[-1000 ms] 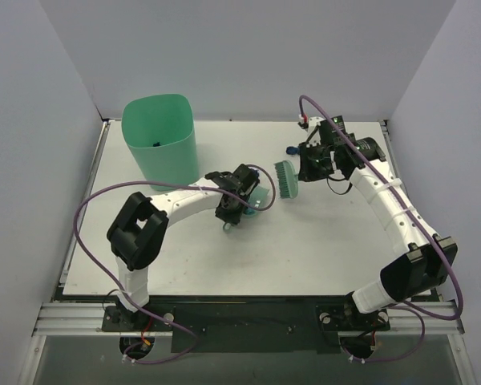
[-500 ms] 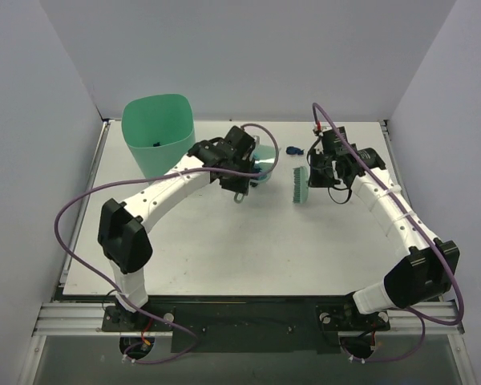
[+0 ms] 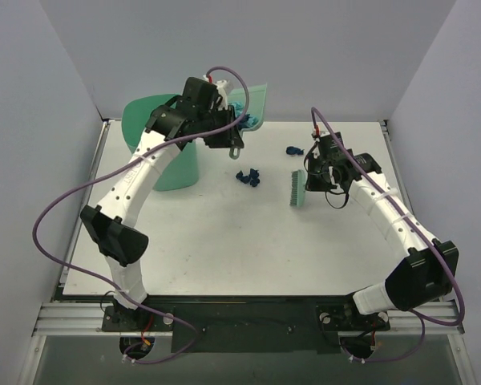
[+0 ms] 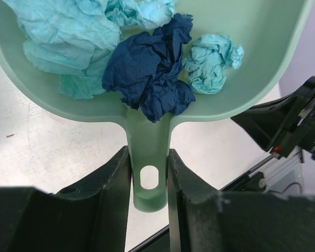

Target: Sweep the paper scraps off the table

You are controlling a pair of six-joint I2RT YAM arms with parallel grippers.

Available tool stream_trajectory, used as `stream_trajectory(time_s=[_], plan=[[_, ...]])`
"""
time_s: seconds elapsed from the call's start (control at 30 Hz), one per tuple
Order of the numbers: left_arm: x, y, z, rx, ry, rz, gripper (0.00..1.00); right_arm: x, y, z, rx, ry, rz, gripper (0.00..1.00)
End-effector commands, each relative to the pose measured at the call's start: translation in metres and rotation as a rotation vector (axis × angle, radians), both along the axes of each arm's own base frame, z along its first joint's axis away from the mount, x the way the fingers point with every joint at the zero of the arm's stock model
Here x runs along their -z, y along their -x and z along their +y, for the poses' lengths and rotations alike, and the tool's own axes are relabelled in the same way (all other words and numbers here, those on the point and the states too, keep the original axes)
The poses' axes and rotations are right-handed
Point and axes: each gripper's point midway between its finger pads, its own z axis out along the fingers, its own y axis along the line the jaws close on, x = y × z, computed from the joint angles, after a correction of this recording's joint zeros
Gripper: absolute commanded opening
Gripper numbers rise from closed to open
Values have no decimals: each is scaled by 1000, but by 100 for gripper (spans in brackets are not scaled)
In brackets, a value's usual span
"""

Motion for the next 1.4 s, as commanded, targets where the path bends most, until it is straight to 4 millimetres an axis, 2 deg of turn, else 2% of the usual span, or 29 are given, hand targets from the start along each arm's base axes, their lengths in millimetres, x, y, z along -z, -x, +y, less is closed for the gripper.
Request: stream_trajectory(time_s=[0.0,0.2,0.3,0.43,0.5,0.53,0.57,0.6,0.63,0.67,0.77,0.87,0.97,1.0,1.03,1.07,1.1,1.13,1.17,1.37], plan=[[-29,-13,7,-3,142,16,0,-15,0,1,6,-7,-62,0],[-52,-33,40,-41,268,10,0,-13,2,0,-1,3,-55,0],[-55,-42,60,-61,328,26,0,-14,3,2,-8,5,-57,0],[-63,-48,77,-66,422,20,0,-14,3,4,-12,11,-58,0],[-67,-47,81,-40,494,29,0,-14,4,4,-16,16,-57,0],[-57,-47,84,-63,522,76,0,-15,4,5,-15,16,-58,0],[-70,-48,90,-49,560,35,0,-16,4,5,-15,18,-59,0],[-67,-45,94,-65,588,65,0,-16,5,6,-19,20,-58,0],[-75,-48,99,-53,621,35,0,-18,4,7,-20,19,-63,0],[-73,-46,102,-64,653,58,0,-19,4,7,-21,20,-65,0],[-86,-48,114,-64,746,36,0,-20,5,10,-34,26,-64,0],[-83,-48,126,-82,795,47,0,-19,6,12,-40,28,-60,0],[-89,-46,125,-62,854,48,0,-20,5,10,-28,53,-67,0],[-86,-51,139,-93,867,42,0,-19,5,9,-27,55,-64,0],[-93,-51,141,-84,888,24,0,-18,6,11,-33,60,-61,0],[-88,-52,144,-93,903,36,0,-21,5,11,-33,59,-67,0],[-96,-51,145,-84,935,27,0,-21,5,12,-37,64,-66,0],[-90,-53,150,-98,949,42,0,-21,5,12,-38,65,-66,0],[-95,-53,152,-96,978,37,0,-21,6,13,-44,69,-65,0],[-94,-55,165,-122,1079,68,0,-22,5,16,-55,90,-63,0]])
